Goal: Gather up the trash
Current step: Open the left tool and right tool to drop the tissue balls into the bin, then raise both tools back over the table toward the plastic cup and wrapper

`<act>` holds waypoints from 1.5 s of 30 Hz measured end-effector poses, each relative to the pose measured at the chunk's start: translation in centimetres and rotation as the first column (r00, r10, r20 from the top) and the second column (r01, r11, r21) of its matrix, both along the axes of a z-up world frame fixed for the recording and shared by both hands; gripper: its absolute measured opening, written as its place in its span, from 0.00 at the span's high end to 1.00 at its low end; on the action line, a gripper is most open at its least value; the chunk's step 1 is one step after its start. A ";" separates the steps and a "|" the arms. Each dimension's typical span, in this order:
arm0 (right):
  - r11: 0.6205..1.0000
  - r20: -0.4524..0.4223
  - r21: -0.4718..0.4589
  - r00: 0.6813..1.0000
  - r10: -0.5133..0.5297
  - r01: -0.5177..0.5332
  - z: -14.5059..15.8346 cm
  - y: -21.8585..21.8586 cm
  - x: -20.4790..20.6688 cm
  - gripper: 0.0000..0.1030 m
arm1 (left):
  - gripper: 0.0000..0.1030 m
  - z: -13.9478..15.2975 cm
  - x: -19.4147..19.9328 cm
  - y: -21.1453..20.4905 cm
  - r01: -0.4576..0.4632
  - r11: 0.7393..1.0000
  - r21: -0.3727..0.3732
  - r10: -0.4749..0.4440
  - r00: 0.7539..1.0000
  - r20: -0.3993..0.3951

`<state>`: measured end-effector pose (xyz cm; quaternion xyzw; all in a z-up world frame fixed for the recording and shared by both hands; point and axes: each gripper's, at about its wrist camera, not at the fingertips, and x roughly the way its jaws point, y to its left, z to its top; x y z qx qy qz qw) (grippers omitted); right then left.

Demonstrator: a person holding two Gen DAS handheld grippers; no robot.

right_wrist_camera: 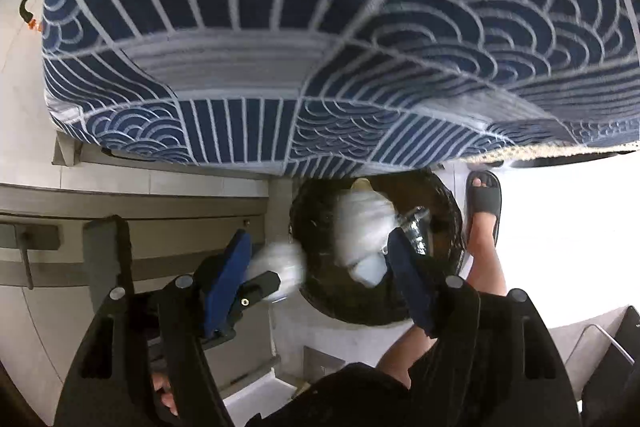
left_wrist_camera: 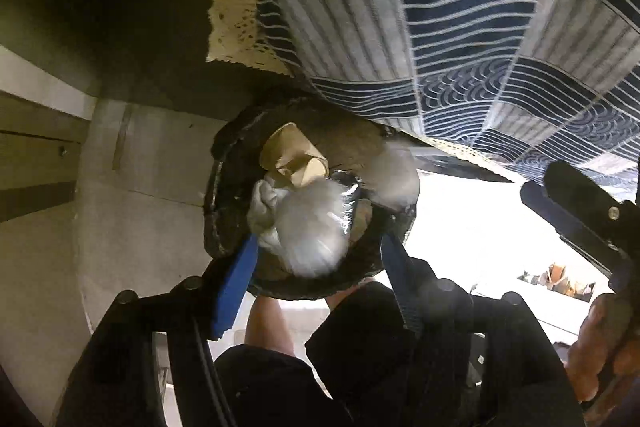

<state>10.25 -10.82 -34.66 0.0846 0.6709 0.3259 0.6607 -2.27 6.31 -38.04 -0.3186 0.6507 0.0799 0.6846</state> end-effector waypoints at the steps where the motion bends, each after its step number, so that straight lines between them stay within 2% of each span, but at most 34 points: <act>1: 1.000 0.000 0.002 1.000 -0.005 0.005 0.0 0.0 0.1 0.32 | 0.40 0.0 0.0 0.2 -0.003 1.000 0.001 0.003 1.000 -0.004; 12: 1.000 -0.034 -0.025 0.999 0.005 -0.006 -0.5 -1.0 -0.9 0.29 | 0.40 0.8 -0.6 0.9 -0.011 1.000 0.027 0.011 1.000 -0.003; 18: 1.000 -0.008 -0.014 1.000 0.007 -0.007 1.0 -1.5 -1.4 0.20 | 0.40 2.5 -0.8 1.2 -0.008 0.999 0.041 0.007 1.000 0.015; 20: 1.000 0.013 -0.016 1.000 -0.003 0.004 1.7 -2.0 -1.3 0.13 | 0.40 3.4 -0.7 1.1 -0.001 0.999 0.049 -0.001 1.000 0.030; 27: 0.999 0.067 0.018 0.997 -0.044 0.043 5.2 -3.7 -0.9 0.09 | 0.40 7.8 -0.5 0.4 0.020 0.996 0.084 -0.030 0.993 0.110; 29: 0.999 0.098 0.035 0.994 -0.040 0.037 6.6 -4.1 -1.0 0.09 | 0.40 9.6 -0.4 -0.1 0.026 0.997 0.073 -0.037 0.989 0.144; 33: 0.996 0.150 0.076 0.987 -0.052 0.041 9.0 -5.2 -1.3 0.08 | 0.40 13.1 -0.1 -1.1 0.058 0.992 0.110 -0.080 0.974 0.210; 34: 0.995 0.161 0.091 0.985 -0.059 0.045 9.8 -5.6 -1.3 0.05 | 0.39 13.7 0.0 -1.2 0.059 0.992 0.114 -0.083 0.972 0.219; 36: 0.993 0.192 0.110 0.980 -0.062 0.041 11.1 -6.2 -1.5 0.05 | 0.32 15.1 0.3 -1.5 0.066 0.988 0.138 -0.098 0.966 0.241; 41: 0.986 0.272 0.155 0.957 -0.105 0.064 14.8 -7.5 -1.7 0.05 | 0.30 18.6 1.1 -2.2 0.086 0.980 0.179 -0.138 0.943 0.304; 45: 0.973 0.348 0.200 0.920 -0.178 0.113 18.4 -9.3 -1.4 0.05 | 0.27 23.0 1.6 -2.5 0.074 0.973 0.220 -0.158 0.906 0.393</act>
